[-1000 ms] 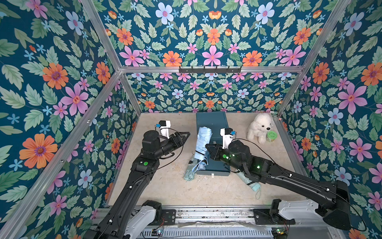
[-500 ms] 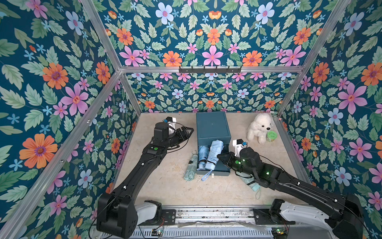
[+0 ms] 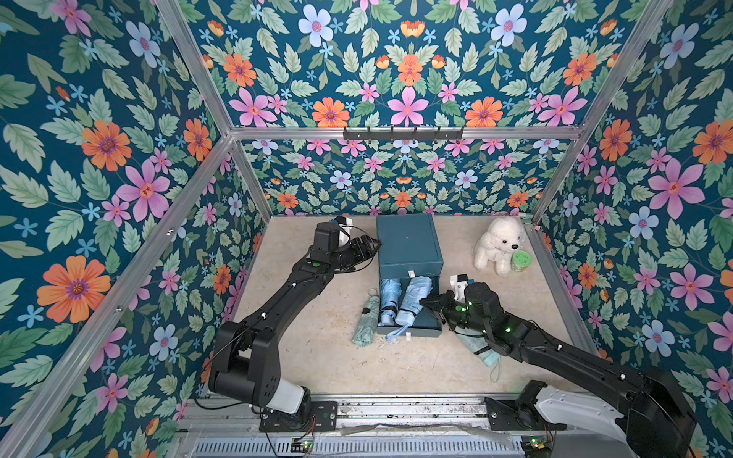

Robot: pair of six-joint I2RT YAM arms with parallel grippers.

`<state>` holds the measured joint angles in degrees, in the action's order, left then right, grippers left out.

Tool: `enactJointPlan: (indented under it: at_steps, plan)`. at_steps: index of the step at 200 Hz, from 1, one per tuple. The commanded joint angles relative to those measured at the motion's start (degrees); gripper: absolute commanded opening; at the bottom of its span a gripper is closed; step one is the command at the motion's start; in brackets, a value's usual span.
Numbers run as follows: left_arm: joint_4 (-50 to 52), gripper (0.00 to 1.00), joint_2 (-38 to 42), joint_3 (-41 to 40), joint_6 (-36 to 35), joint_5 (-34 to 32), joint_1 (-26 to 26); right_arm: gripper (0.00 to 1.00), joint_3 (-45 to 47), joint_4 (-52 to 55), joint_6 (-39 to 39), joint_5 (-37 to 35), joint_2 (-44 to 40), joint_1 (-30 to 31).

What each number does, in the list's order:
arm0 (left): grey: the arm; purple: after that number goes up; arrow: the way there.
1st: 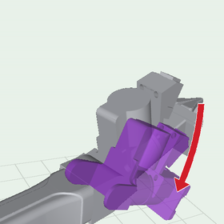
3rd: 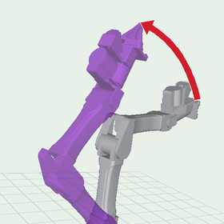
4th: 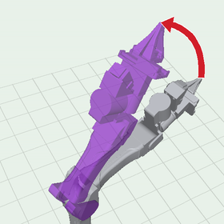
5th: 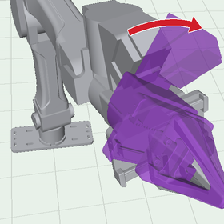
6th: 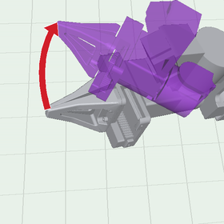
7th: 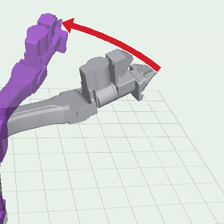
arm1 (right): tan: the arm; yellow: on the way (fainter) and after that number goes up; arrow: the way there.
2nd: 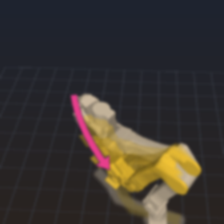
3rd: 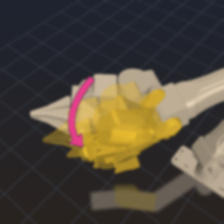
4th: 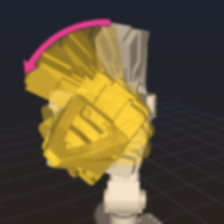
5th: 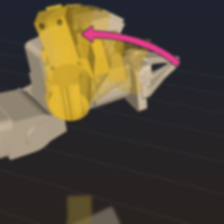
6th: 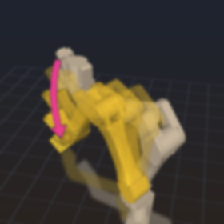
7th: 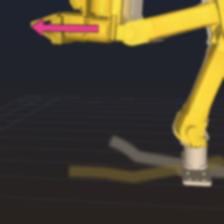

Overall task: Place the umbrella in the drawer by color
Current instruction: Place the umbrella in the drawer.

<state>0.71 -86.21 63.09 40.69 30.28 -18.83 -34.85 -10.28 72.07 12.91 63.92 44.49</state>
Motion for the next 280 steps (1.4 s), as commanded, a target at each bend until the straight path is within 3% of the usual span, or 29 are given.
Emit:
enactJointPlan:
  at_steps: [1,70,121,207,229,239,260,280]
  plan:
    - [2.80,0.78,-2.26,1.37,-3.89,-0.22,-0.26,0.00,-0.81,-6.41,0.13,2.39,1.62,-0.62]
    - [5.27,0.70,-3.86,1.91,-6.90,-1.84,-0.53,0.00,-0.73,-6.89,-0.65,3.60,6.04,-3.16]
    - [6.67,0.63,-4.62,2.04,-8.23,-1.90,-0.74,0.00,-5.88,1.66,-7.98,2.85,10.76,-4.56]
    - [8.69,0.55,-5.25,2.67,-10.72,-2.71,-1.92,0.00,-16.83,19.31,-20.56,-8.98,18.87,-5.04]
    - [8.95,0.55,-5.19,2.82,-11.01,-2.88,-1.96,0.38,-16.91,20.55,-21.51,-11.30,17.89,-4.06]
    - [9.13,0.55,-5.32,2.91,-11.12,-3.03,-1.91,0.49,-17.66,21.93,-22.03,-12.72,17.30,-3.31]
    - [9.31,0.54,-5.54,2.93,-11.11,-3.06,-1.96,0.60,-19.79,25.93,-22.85,-16.98,15.58,-0.93]
    - [9.31,0.54,-5.61,2.96,-11.11,-3.04,-1.97,0.63,-21.54,30.20,-22.91,-21.87,13.22,1.76]
